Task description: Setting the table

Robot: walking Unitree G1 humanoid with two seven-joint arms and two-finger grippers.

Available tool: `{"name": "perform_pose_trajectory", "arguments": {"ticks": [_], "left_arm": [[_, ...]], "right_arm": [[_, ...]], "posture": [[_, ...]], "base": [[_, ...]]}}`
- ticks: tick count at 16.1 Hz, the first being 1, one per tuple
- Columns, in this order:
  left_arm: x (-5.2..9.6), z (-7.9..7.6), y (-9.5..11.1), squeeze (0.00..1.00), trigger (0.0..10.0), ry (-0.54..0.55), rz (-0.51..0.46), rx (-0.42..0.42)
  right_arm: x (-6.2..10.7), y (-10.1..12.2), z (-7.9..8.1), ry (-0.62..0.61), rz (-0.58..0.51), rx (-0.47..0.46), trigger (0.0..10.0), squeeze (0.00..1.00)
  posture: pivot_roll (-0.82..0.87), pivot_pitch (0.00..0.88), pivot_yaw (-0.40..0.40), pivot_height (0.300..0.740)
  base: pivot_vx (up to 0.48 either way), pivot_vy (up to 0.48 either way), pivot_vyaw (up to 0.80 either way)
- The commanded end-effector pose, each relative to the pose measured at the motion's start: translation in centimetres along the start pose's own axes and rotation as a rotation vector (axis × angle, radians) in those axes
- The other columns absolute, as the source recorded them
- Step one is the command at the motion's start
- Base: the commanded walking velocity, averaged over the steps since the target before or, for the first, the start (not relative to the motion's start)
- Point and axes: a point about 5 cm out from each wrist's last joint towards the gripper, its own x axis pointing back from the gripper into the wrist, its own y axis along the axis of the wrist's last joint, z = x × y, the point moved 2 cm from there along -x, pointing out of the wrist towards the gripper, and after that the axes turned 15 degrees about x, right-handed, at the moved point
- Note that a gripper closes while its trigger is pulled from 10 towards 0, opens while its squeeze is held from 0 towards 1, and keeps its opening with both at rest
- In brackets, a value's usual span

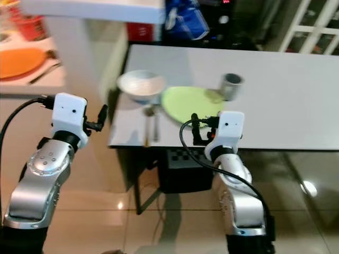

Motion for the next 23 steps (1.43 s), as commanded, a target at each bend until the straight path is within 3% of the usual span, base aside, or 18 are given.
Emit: {"name": "perform_pose_trajectory", "arguments": {"ticks": [1,8,14,23], "left_arm": [[-0.3,0.2,0.8,0.00,10.0,0.006,-0.029,-0.005],[-0.6,-0.5,-0.1,0.00,10.0,-0.003,0.010,0.036],[-0.7,0.3,0.0,0.00,10.0,0.012,0.005,0.024],[-0.7,0.5,0.1,0.00,10.0,0.012,-0.006,0.023]], "right_arm": [[-0.2,0.7,0.3,0.004,-0.032,0.003,10.0,0.00],[-0.1,0.5,-0.8,-0.026,-0.015,0.021,10.0,0.00],[-0.3,0.4,0.1,0.009,-0.008,0.032,10.0,0.00],[-0.4,0.1,0.2,0.016,-0.003,0.049,10.0,0.00]], "posture": [[0.02,0.000,-0.013,0.740],[-0.01,0.000,0.005,0.740],[0.00,0.000,0.001,0.740],[0.01,0.000,-0.003,0.740]], "base": [[0.000,0.454,0.00],[0.000,0.429,0.00],[0.000,0.384,0.00],[0.000,0.387,0.00]]}}
